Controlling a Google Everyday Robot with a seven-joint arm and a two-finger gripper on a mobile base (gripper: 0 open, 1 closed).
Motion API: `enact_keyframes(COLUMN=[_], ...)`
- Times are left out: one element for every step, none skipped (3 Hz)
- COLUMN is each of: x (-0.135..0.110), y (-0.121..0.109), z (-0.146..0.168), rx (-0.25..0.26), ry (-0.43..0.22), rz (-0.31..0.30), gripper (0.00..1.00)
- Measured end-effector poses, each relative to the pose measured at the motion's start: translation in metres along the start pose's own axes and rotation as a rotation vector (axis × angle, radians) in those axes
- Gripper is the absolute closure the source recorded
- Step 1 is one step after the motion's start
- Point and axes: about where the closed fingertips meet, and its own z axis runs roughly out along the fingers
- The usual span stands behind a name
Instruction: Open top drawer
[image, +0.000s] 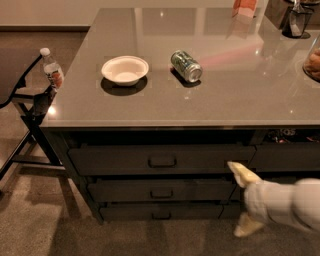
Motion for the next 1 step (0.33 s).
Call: enact_keyframes(x=[0.0651], y=[0.0335], z=[-0.0579], rx=[0.064], ry=[0.094], rz=[0.092], gripper=[0.0])
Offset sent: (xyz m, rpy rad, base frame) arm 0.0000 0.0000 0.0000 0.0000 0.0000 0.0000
